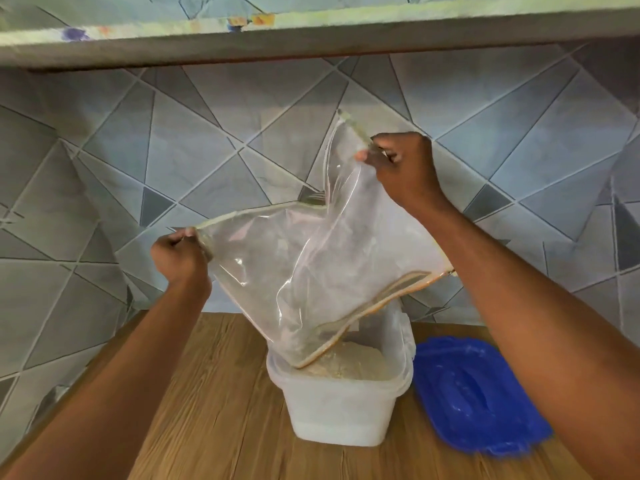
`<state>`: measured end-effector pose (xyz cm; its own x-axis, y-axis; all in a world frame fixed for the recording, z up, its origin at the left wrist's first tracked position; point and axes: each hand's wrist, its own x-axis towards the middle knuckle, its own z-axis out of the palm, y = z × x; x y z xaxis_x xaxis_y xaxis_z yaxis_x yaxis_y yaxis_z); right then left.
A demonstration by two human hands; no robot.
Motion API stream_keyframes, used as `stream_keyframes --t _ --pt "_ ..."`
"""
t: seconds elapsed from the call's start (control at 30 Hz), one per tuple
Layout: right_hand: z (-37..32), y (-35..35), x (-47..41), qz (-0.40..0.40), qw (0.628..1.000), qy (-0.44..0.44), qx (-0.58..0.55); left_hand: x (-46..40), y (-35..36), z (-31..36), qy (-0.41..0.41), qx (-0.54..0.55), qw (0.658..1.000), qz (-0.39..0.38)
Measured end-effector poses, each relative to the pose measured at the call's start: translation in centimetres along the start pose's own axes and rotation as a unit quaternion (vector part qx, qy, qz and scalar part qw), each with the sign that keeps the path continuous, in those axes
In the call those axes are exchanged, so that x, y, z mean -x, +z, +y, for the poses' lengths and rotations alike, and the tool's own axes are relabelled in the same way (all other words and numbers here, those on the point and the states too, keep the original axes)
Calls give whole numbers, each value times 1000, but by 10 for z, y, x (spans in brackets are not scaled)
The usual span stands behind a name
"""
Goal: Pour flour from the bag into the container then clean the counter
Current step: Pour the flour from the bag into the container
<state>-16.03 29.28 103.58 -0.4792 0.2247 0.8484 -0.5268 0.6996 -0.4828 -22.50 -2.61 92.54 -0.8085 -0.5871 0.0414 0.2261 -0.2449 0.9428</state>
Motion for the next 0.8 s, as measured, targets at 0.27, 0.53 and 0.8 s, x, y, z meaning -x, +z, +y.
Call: stream_keyframes --t 0.27,0.53,0.8 --pt "4 3 -4 53 998 15 -10 -4 -5 8 -5 0 1000 18" --pt "11 8 -4 5 1000 13 17 -9 -2 6 -6 35 999 -9" --pt "15 9 -1 -23 998 20 48 -16 -8 8 1 49 999 -8"
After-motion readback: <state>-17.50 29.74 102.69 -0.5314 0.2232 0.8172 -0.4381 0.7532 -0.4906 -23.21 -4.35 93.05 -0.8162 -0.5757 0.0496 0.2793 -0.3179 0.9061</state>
